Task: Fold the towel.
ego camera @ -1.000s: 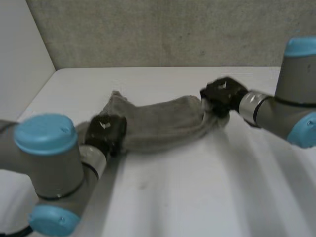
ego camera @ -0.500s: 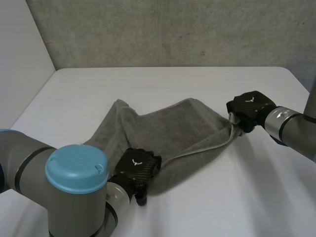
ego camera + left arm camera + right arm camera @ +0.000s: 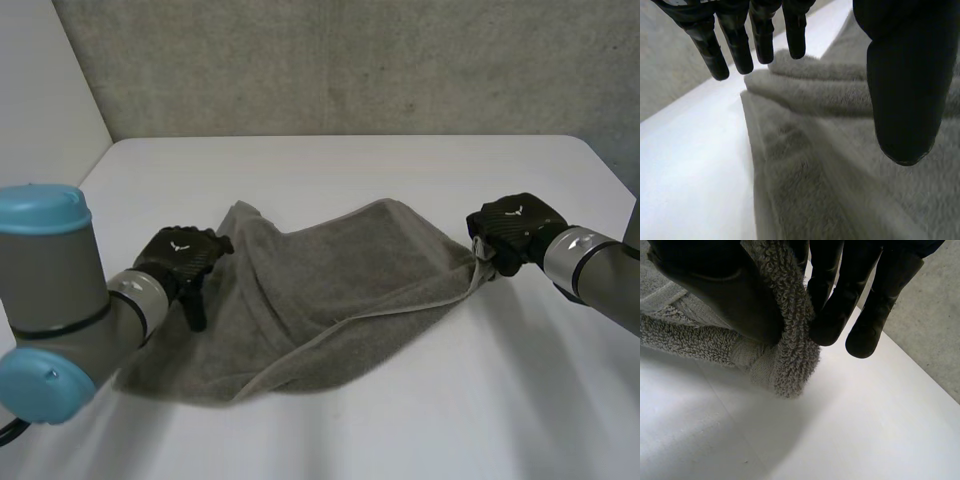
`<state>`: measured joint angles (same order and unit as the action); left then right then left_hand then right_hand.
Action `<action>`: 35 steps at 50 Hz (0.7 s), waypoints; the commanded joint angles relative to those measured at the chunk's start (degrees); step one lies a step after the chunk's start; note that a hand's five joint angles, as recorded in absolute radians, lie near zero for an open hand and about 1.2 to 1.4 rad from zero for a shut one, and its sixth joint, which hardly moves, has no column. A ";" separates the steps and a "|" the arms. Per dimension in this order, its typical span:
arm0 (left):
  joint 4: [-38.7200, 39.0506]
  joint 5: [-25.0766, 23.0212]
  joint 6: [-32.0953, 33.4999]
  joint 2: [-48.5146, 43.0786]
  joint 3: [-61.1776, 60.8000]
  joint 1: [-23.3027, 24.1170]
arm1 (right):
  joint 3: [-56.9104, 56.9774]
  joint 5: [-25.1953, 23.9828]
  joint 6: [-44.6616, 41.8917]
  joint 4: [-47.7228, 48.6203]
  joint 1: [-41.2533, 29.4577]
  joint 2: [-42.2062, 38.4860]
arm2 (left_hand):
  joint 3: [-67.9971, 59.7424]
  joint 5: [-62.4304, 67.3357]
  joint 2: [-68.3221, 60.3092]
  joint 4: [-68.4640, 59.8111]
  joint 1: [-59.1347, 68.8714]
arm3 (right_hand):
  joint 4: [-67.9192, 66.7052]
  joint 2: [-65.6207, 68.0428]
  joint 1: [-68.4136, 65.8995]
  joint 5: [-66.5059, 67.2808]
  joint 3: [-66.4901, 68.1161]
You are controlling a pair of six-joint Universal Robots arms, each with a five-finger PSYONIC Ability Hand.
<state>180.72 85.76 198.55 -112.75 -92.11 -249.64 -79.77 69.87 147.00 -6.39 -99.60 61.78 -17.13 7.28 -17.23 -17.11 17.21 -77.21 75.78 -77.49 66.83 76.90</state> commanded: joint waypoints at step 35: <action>6.21 -5.61 4.73 9.74 -23.46 -7.17 | -2.58 -0.17 -0.49 3.05 -0.50 -0.87 | -8.89 8.74 -8.79 -8.92 8.81 | -2.79 4.22 -2.51 3.17 3.10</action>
<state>183.11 80.15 201.43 -102.75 -112.97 -255.37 -81.99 69.78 146.51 -3.37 -100.01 60.81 -21.70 11.80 -21.70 -21.64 21.72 -77.21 75.78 -77.50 66.82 76.90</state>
